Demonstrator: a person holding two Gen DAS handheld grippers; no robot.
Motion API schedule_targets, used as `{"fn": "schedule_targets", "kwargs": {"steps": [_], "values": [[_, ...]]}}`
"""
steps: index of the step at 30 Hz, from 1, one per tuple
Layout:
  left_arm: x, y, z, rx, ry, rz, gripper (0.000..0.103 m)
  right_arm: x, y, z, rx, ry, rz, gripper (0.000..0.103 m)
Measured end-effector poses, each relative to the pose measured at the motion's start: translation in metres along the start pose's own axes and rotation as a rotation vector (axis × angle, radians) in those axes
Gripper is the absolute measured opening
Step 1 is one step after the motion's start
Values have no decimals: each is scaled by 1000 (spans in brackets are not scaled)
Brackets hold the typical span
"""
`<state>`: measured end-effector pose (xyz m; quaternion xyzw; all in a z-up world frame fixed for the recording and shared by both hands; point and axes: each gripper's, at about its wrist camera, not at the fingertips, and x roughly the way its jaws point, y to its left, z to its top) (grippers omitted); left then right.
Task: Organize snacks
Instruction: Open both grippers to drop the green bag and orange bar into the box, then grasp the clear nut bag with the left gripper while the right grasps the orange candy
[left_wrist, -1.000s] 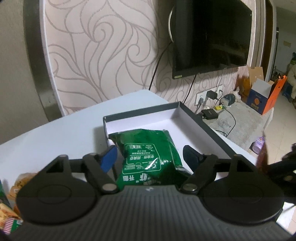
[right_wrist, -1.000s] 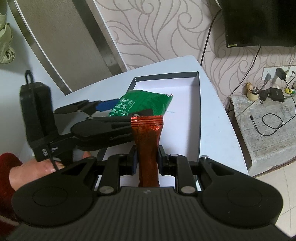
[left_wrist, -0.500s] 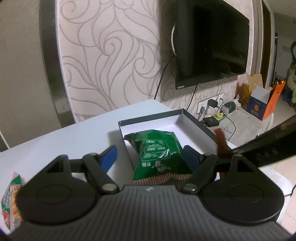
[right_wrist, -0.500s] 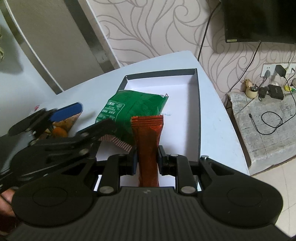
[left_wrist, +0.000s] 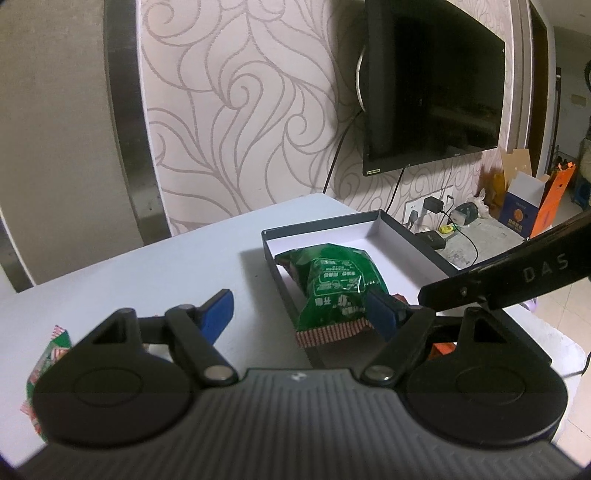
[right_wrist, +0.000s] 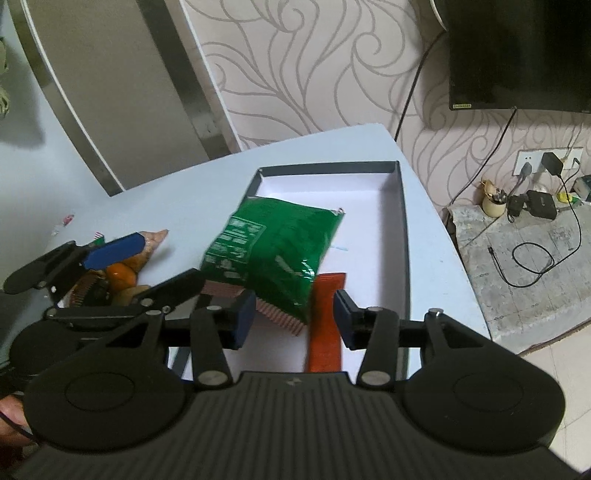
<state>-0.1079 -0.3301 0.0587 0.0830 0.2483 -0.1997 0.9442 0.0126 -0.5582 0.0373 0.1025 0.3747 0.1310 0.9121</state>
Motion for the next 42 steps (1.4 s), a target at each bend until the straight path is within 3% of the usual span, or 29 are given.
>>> {"fn": "schedule_targets", "kwargs": {"steps": [12,23,31,42], "values": [[-39,23,-14,19,-12,-33,80,-31,42,-19,8,-49,17,58],[-96,53,-68,96,10,-72,80,-38,95,-55,-56,-16,57,56],[-94,71,-88,41,62,-73,79,-34,129,-79,-128,44,67,55],[-70,92,-95,-88,144,-111,77,-29,140,-93,-184,99,47,55]]}}
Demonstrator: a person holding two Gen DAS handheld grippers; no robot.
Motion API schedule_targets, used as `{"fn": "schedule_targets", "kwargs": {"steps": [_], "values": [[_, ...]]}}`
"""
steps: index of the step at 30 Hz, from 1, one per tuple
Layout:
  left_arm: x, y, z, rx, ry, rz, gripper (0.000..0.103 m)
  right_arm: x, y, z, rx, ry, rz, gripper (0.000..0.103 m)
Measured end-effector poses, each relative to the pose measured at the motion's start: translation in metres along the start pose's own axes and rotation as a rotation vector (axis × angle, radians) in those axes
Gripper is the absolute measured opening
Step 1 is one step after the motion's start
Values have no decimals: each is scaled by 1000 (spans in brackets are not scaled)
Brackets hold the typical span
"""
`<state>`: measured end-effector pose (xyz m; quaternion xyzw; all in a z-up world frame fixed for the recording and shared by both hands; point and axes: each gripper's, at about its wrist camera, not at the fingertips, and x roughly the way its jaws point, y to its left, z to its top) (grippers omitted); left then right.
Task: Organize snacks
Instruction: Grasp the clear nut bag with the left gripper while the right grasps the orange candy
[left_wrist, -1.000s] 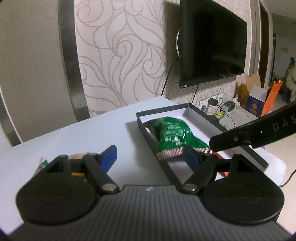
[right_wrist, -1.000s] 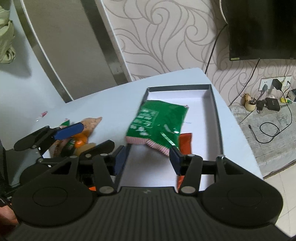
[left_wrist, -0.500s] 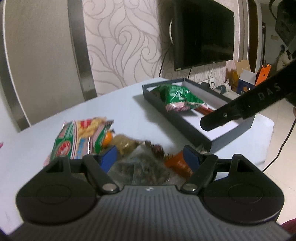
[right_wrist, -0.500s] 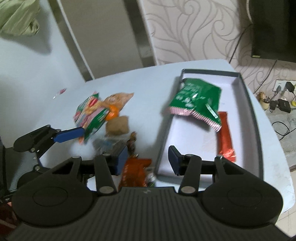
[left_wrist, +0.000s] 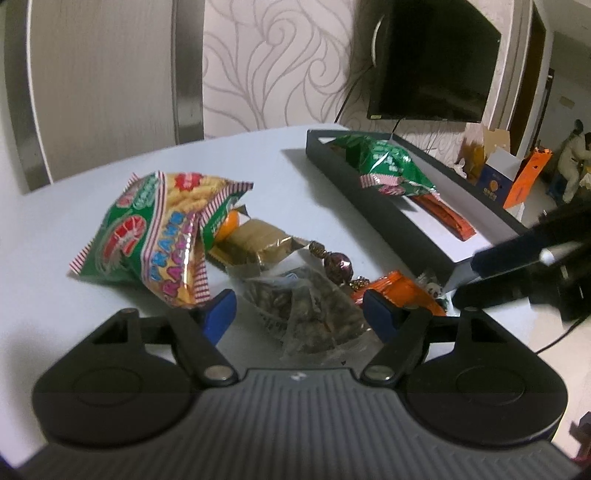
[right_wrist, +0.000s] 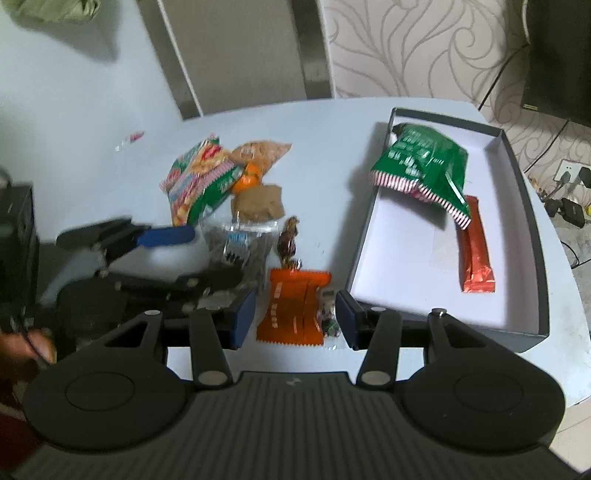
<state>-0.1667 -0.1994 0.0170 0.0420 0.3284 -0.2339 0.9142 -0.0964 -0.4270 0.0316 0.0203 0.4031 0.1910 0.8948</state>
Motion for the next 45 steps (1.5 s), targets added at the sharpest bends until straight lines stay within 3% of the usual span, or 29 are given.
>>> {"fn": "schedule_targets", "kwargs": {"steps": [2,4,5,6,25,31,45], "values": [[7,0,0,-1,15,-4,77,7,4,-3,-14,22,2,55],[12,0,0,9,18,5,70,13,10,-6,-30,43,-1,55],[13,1,0,13,22,6,54,16,13,-7,-39,51,-10,55],[14,3,0,15,28,13,48,18,15,-7,-46,58,-18,56],[-13,31,-14,73,40,28,49,69,40,9,-138,77,-84,56],[-10,31,-14,79,47,28,50,77,38,14,-101,90,-112,60],[-24,30,-20,84,47,14,44,64,46,11,-110,80,-3,47]]}}
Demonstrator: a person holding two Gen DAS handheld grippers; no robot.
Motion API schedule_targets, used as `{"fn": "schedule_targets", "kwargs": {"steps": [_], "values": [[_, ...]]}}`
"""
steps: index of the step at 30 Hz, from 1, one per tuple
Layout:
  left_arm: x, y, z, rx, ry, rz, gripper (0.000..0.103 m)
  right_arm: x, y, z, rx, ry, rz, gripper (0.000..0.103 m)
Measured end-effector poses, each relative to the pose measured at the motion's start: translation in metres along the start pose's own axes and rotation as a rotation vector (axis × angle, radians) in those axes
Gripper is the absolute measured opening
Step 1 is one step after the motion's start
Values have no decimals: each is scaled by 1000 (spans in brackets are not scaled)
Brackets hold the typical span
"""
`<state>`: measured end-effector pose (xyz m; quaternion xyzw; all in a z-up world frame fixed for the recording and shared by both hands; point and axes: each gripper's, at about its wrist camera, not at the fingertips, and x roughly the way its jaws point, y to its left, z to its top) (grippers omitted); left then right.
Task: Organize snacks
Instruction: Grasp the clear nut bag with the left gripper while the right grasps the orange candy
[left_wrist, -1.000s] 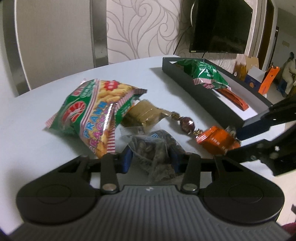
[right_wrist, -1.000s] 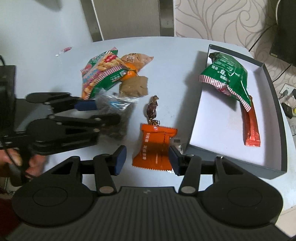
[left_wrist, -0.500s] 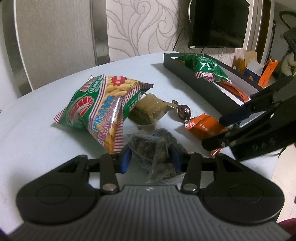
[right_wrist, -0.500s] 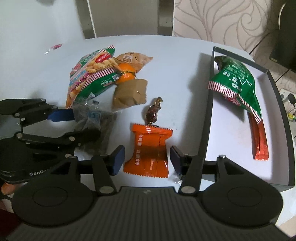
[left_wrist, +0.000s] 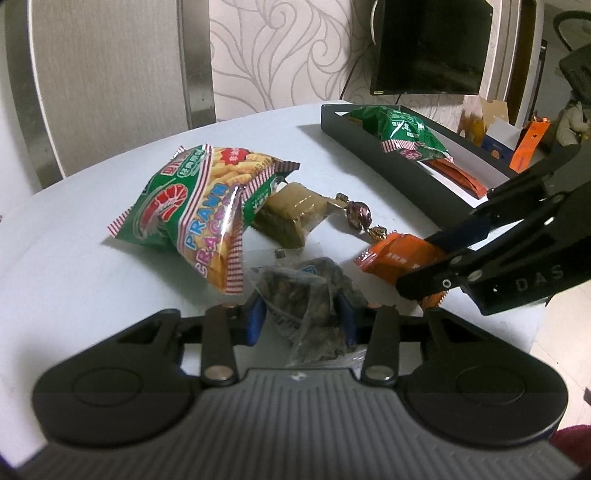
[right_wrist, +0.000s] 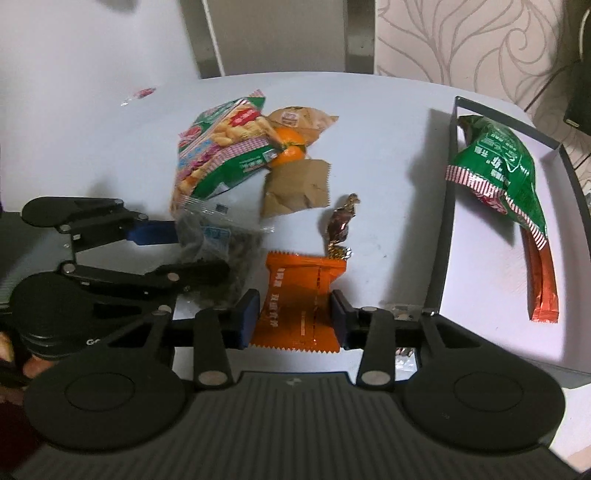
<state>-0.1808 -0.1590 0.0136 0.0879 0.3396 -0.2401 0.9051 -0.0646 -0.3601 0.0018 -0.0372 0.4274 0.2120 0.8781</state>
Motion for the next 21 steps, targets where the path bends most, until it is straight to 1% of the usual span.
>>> {"fn": "schedule_targets", "kwargs": {"steps": [3,8,9,10,14,21], "values": [[-1,-1,-2,6,2,9,44,6,0,-4,-14,22,-35,47],[0,-3,-2,-1,11,27,45,15,0,-5,-20,20,-45,50],[0,-3,-1,-4,12,27,45,17,2,-5,-37,14,-49,49],[0,-2,-1,-7,12,25,45,18,3,-4,-54,15,-54,45],[-4,-2,-2,-1,8,31,44,11,1,-4,-26,14,-2,43],[-10,-6,0,31,-7,27,43,-12,-5,-2,27,-24,39,43]]}}
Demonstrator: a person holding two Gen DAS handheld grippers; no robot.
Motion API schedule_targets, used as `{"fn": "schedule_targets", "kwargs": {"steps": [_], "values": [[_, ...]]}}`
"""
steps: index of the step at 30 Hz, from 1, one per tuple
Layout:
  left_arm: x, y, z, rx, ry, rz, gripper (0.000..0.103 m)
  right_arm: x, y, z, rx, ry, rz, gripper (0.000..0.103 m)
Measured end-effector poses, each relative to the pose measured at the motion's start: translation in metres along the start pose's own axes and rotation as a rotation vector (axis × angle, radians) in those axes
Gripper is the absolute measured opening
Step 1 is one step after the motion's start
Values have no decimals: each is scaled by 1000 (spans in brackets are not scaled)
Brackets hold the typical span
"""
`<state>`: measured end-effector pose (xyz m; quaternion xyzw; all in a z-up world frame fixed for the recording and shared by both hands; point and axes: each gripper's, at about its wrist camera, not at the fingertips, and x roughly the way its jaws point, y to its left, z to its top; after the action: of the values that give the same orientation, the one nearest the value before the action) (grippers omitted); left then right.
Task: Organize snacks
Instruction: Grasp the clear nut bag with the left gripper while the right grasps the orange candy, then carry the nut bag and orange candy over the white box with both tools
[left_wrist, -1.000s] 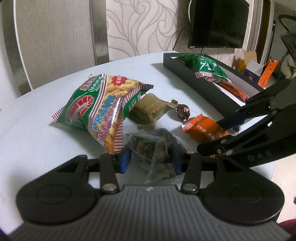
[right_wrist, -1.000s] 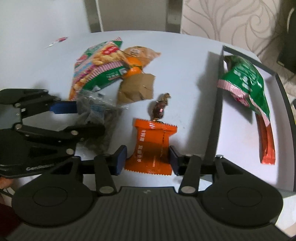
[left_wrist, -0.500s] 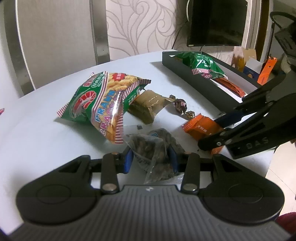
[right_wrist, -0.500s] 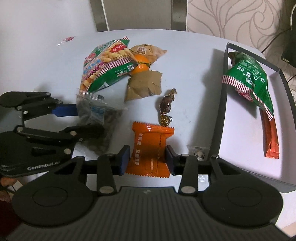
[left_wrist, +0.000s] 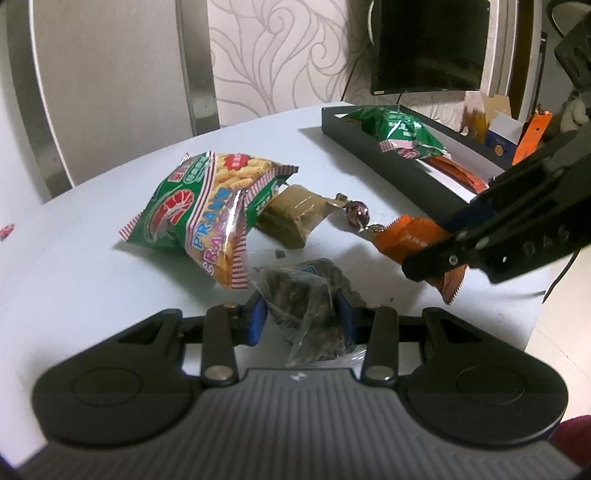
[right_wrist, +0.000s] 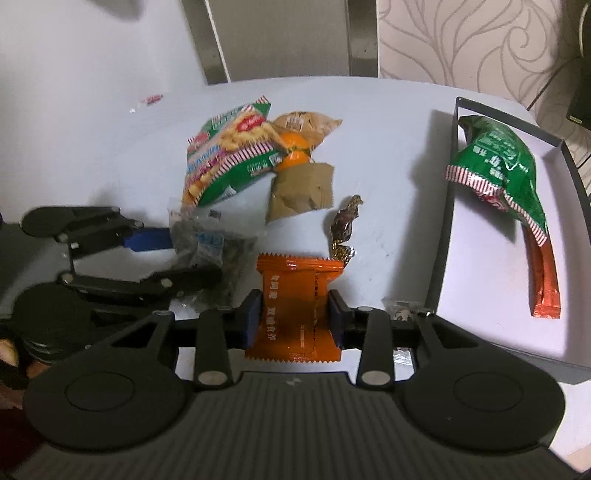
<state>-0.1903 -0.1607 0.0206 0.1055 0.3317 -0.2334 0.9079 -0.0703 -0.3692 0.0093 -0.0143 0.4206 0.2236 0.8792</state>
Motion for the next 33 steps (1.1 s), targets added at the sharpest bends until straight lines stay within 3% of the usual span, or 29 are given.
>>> {"fn": "schedule_targets", "kwargs": {"steps": [15,33], "values": [[-2,-10,27,33,-62,4,42,-37,-7,6,47,-85,28,43],[24,-46,89,70,-139,-74,42,-86,-68,-6,176,-166,-59,43]]}}
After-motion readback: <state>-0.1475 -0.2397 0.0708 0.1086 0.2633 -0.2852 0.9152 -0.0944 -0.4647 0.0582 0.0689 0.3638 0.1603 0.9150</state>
